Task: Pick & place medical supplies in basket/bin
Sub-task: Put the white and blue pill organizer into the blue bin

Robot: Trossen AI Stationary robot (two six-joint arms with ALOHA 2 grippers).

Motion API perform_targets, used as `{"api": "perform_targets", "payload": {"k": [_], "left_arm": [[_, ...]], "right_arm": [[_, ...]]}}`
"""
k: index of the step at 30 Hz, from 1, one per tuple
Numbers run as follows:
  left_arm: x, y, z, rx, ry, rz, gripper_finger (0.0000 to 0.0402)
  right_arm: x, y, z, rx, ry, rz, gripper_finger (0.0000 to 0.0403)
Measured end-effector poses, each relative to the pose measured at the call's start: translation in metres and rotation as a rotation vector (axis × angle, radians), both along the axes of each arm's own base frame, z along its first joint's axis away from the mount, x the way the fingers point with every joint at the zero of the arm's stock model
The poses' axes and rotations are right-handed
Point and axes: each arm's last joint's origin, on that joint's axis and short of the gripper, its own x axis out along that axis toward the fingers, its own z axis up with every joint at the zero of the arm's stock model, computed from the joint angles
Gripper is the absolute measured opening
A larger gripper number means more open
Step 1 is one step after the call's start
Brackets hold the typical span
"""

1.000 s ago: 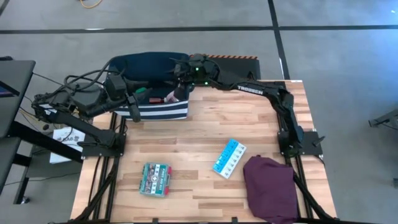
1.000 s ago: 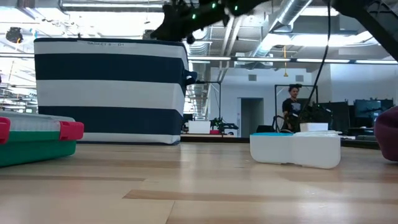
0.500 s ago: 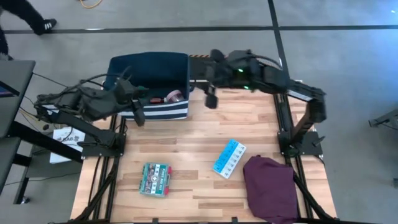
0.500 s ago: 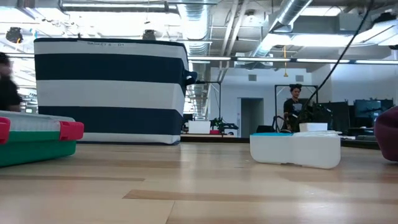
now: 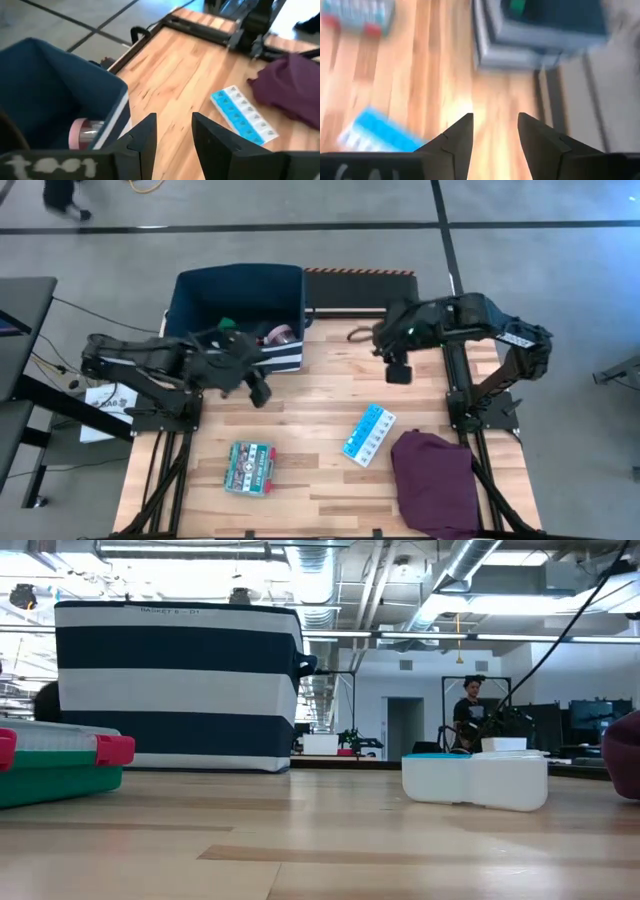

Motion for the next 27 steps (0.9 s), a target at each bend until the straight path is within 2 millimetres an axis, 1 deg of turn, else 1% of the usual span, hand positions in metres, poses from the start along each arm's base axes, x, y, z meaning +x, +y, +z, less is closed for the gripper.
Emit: {"api": "perform_targets", "payload": {"k": [1,6,10,13,15,17,19,22,24,27], "left_arm": [[0.007,-0.002,-0.005,0.007,0.015,0.006,0.0113],[0.047,-0.012,-0.035,0.042,0.125,0.005,0.0113],[0.079,-0.021,-0.069,0.060,0.262,-0.038,0.0113],[0.096,-0.027,-0.091,0.079,0.349,-0.088,0.0113],[0.104,-0.029,-0.102,0.104,0.392,-0.101,0.0113],[0.109,-0.031,-0.111,0.117,0.426,-0.108,0.0113],[0.110,-0.031,-0.115,0.124,0.454,-0.110,0.0113],[0.108,-0.031,-0.115,0.157,0.485,-0.113,0.0114],[0.102,-0.031,-0.113,0.183,0.503,-0.105,0.0114],[0.094,-0.030,-0.106,0.226,0.509,-0.083,0.0114]], "right_arm": [[-0.002,0.001,-0.006,0.018,0.054,-0.026,0.0148],[0.003,0.008,-0.041,0.046,0.250,-0.112,0.0145],[0.005,0.019,-0.069,0.112,0.354,-0.125,0.0138],[0.007,0.028,-0.092,0.129,0.430,-0.108,0.0129],[0.007,0.033,-0.112,0.116,0.491,-0.101,0.0120],[0.010,0.037,-0.132,0.116,0.513,-0.105,0.0111],[0.013,0.041,-0.152,0.111,0.523,-0.093,0.0100],[0.017,0.053,-0.179,0.109,0.495,-0.057,0.0079],[0.020,0.061,-0.196,0.114,0.467,-0.032,0.0062],[0.021,0.070,-0.215,0.115,0.432,0.004,0.0027]]}}
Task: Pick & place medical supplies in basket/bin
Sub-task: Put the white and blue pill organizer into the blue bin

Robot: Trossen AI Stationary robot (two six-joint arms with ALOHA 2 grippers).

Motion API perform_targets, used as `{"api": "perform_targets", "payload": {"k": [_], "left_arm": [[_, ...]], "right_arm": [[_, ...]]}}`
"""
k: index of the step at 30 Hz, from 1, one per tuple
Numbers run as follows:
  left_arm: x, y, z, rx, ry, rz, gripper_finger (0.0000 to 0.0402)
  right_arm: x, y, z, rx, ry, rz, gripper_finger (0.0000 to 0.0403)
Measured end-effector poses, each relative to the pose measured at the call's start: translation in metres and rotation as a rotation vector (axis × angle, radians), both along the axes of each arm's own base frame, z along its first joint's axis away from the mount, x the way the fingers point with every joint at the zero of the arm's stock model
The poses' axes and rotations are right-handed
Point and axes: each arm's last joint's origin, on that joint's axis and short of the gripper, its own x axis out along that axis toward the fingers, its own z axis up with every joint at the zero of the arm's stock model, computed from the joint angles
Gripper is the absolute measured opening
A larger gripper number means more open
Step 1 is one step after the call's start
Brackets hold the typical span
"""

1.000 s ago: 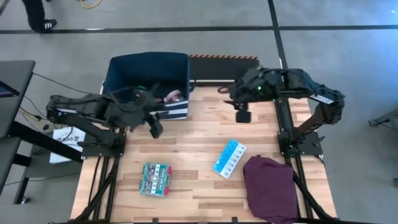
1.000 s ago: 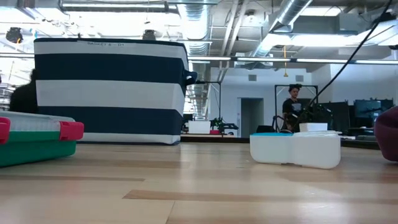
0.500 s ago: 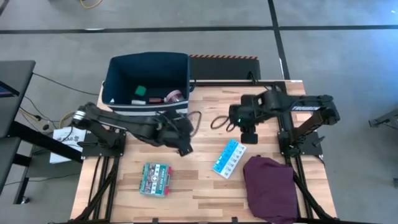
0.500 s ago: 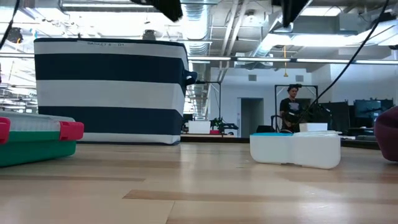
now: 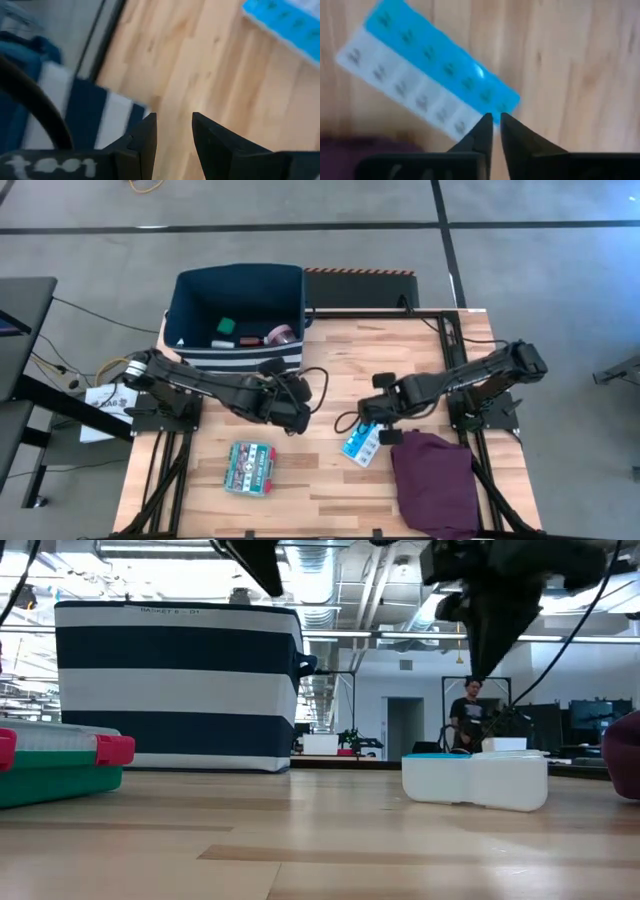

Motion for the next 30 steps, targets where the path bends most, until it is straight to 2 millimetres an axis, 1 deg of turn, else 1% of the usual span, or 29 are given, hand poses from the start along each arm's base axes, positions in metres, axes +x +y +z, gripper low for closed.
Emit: {"api": "perform_targets", "payload": {"k": [1,3,6,9,13,17,19,21,24,27,30], "left_arm": [[-0.003,0.001,0.002,0.015,0.002,0.004,0.0114],[-0.006,0.002,0.007,0.039,-0.016,0.012,0.0114],[-0.011,0.003,0.012,0.055,-0.025,0.019,0.0114],[-0.015,0.004,0.013,0.073,0.001,0.020,0.0114],[-0.018,0.006,0.014,0.105,0.019,0.030,0.0114],[-0.018,0.006,0.014,0.116,0.009,0.035,0.0114],[-0.018,0.006,0.014,0.115,0.010,0.034,0.0114],[-0.018,0.006,0.014,0.115,0.010,0.034,0.0114],[-0.018,0.006,0.014,0.116,0.010,0.034,0.0114],[-0.018,0.006,0.014,0.115,0.010,0.034,0.0114],[-0.018,0.006,0.014,0.115,0.010,0.034,0.0114]], "right_arm": [[0.002,0.003,-0.005,0.010,-0.039,0.009,0.0014],[0.005,0.007,-0.017,0.025,-0.099,0.029,0.0006],[0.004,0.011,-0.028,0.045,-0.122,0.000,0.0009],[-0.002,0.013,-0.043,0.079,-0.107,-0.047,0.0002],[-0.004,0.019,-0.053,0.103,-0.148,-0.074,0.0002],[-0.004,0.019,-0.069,0.114,-0.177,-0.093,0.0001],[-0.008,0.018,-0.077,0.107,-0.167,-0.104,0.0001],[0.000,0.018,-0.083,0.126,-0.221,-0.109,0.0001],[0.007,0.016,-0.095,0.131,-0.228,-0.117,0.0001],[0.023,0.014,-0.106,0.133,-0.293,-0.097,0.0001],[0.038,0.012,-0.113,0.161,-0.385,-0.038,0.0001]]}}
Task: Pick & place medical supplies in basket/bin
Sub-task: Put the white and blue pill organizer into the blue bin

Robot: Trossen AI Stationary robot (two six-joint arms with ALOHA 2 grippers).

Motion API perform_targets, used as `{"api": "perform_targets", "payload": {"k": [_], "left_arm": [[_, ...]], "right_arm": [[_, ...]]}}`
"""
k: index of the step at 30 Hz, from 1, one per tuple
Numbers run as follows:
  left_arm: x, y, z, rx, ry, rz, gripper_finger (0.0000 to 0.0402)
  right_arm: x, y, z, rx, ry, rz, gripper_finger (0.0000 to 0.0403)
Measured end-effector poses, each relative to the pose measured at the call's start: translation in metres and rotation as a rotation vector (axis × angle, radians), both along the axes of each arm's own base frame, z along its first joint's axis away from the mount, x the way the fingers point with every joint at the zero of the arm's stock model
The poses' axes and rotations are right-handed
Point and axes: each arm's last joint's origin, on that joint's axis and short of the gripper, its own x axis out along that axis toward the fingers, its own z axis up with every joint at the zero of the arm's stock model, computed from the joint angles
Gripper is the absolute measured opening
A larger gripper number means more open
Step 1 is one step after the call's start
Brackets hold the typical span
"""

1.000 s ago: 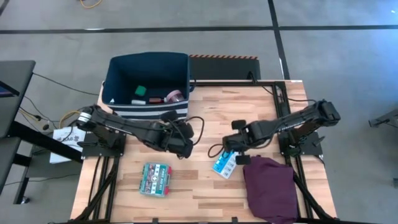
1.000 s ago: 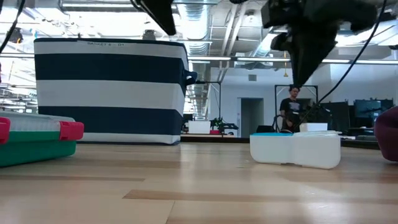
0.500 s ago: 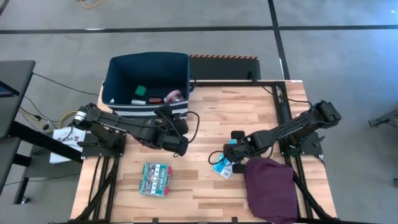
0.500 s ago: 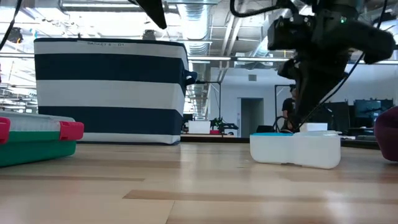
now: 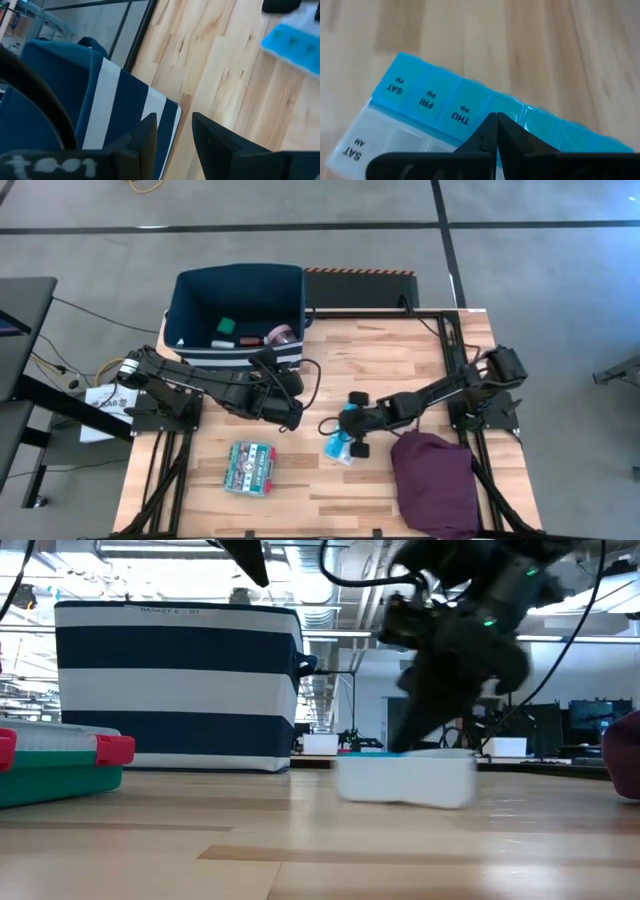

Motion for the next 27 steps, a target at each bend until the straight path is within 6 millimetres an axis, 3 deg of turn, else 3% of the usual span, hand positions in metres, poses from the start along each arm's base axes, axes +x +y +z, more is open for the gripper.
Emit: {"api": "perform_targets", "payload": {"k": [8,13,18,23,27], "left_arm": [[0.000,0.000,0.000,-0.012,-0.018,0.019,0.0114],[0.000,-0.001,0.000,-0.044,-0.045,0.047,0.0114],[0.000,-0.005,-0.009,-0.047,-0.037,0.034,0.0114],[0.006,-0.006,-0.035,-0.050,-0.019,-0.011,0.0114],[0.019,-0.012,-0.057,-0.121,-0.127,-0.075,0.0114]], "right_arm": [[0.030,-0.006,0.014,-0.005,-0.124,0.092,0.0000],[0.031,-0.001,0.052,0.006,-0.217,0.107,0.0000],[0.005,0.016,0.077,-0.006,-0.171,0.168,0.0000],[-0.043,0.016,0.114,-0.046,-0.079,0.102,0.0000],[-0.079,0.010,0.144,0.019,-0.083,0.010,0.0001]]}}
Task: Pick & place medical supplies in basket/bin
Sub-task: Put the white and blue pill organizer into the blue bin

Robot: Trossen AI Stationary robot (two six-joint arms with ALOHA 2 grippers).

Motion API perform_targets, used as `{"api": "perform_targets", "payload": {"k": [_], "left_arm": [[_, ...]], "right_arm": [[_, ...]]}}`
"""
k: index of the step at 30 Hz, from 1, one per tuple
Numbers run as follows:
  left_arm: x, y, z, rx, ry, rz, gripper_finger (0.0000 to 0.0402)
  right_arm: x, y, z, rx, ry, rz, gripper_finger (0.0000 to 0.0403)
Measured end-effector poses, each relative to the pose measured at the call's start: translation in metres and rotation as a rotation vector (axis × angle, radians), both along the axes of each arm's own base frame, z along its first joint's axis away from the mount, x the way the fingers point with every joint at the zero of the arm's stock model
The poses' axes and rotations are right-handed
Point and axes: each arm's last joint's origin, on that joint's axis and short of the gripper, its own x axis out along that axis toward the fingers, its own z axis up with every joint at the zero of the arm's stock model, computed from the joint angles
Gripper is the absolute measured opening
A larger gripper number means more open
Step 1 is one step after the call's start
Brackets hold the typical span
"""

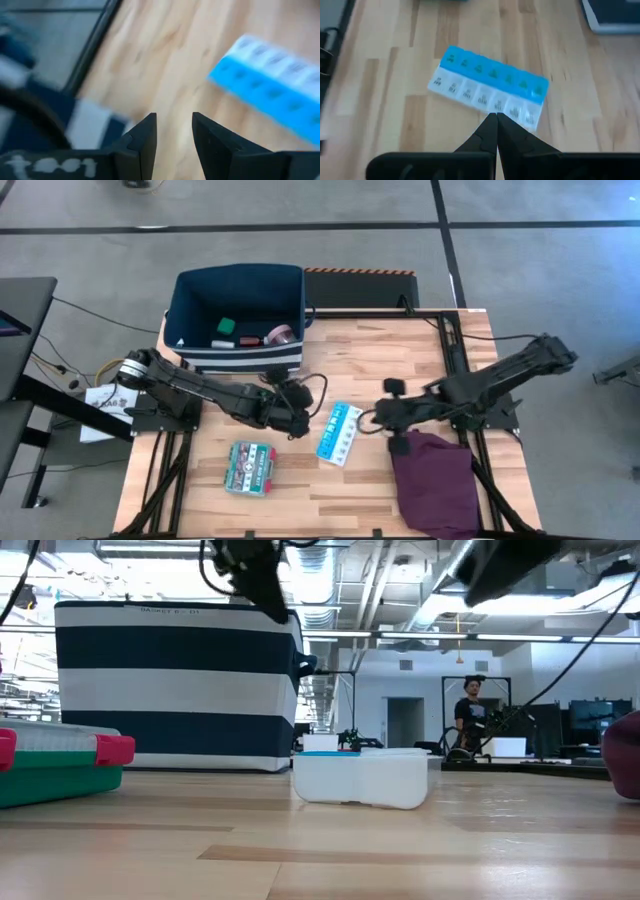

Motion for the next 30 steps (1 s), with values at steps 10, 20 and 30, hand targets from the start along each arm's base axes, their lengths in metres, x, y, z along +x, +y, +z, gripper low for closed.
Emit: {"api": "perform_targets", "payload": {"k": [10,20,30], "left_arm": [[0.013,-0.007,-0.064,-0.273,-0.296,-0.208,0.0063],[0.007,-0.011,-0.079,-0.366,-0.377,-0.218,0.0002],[0.024,-0.035,-0.129,-0.340,-0.350,-0.254,0.0000]], "right_arm": [[-0.033,0.003,0.004,0.106,0.057,-0.100,0.0003],[0.005,0.017,-0.046,0.070,0.225,-0.095,0.0077],[0.033,0.027,-0.088,0.203,0.288,-0.322,0.0133]]}}
